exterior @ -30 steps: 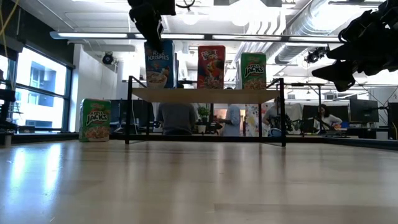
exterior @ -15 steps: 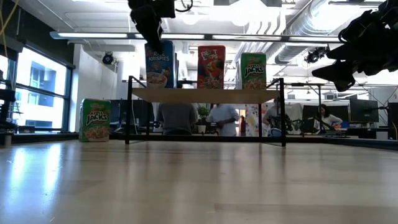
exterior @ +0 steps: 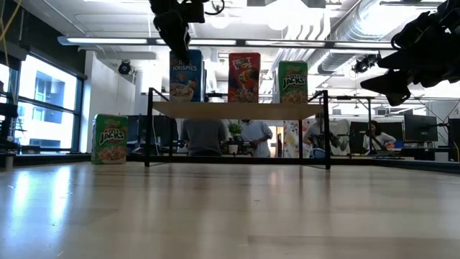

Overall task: Stack cereal on shelf
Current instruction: Put the blue cereal box on the shelf aligned with the other blue cereal boxes, then put the green cereal box on the shelf aligned with the other green cereal boxes

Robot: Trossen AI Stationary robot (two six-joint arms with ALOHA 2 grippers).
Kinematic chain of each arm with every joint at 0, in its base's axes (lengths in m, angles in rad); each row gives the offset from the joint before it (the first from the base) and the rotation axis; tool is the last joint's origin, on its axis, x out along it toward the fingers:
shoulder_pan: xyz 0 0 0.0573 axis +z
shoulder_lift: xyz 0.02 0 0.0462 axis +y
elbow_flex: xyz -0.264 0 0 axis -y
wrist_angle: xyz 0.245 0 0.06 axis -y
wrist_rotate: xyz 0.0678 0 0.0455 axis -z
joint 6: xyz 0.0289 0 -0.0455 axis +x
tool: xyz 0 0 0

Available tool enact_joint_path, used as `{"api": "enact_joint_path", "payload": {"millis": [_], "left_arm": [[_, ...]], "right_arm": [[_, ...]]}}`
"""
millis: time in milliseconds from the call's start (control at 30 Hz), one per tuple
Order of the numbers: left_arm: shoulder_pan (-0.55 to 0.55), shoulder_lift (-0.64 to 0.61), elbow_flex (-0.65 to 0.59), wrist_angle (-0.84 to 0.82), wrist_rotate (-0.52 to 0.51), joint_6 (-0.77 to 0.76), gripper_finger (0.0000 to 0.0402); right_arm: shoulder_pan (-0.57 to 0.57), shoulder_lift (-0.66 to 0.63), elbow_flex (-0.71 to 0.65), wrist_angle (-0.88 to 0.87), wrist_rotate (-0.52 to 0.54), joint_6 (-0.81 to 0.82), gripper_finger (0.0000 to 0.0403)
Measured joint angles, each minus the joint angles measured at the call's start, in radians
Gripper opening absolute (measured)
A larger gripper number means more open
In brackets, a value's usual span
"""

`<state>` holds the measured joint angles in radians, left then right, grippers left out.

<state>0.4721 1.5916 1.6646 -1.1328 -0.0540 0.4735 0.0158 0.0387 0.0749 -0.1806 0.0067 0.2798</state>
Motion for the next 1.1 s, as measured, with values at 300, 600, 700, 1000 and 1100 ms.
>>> {"api": "enact_joint_path", "payload": {"millis": [300,600,700,1000,1100], "left_arm": [[0.001,0.000,0.000,0.009,-0.037,0.000,0.0228],[0.001,0.000,0.000,0.011,-0.060,-0.018,0.0257],[0.001,0.000,0.000,0.012,-0.063,-0.024,0.0266],[0.001,-0.003,0.055,-0.019,-0.085,-0.036,0.0276],[0.001,-0.003,0.085,-0.057,-0.086,-0.059,0.0276]], "right_arm": [[0.000,0.000,0.000,0.000,0.000,0.000,0.0267],[0.000,0.000,0.000,0.000,0.000,0.000,0.0267],[0.000,0.000,0.000,0.000,0.000,0.000,0.0267],[0.000,0.000,0.000,0.000,0.000,0.000,0.0267],[0.000,0.000,0.000,0.000,0.000,0.000,0.0267]]}}
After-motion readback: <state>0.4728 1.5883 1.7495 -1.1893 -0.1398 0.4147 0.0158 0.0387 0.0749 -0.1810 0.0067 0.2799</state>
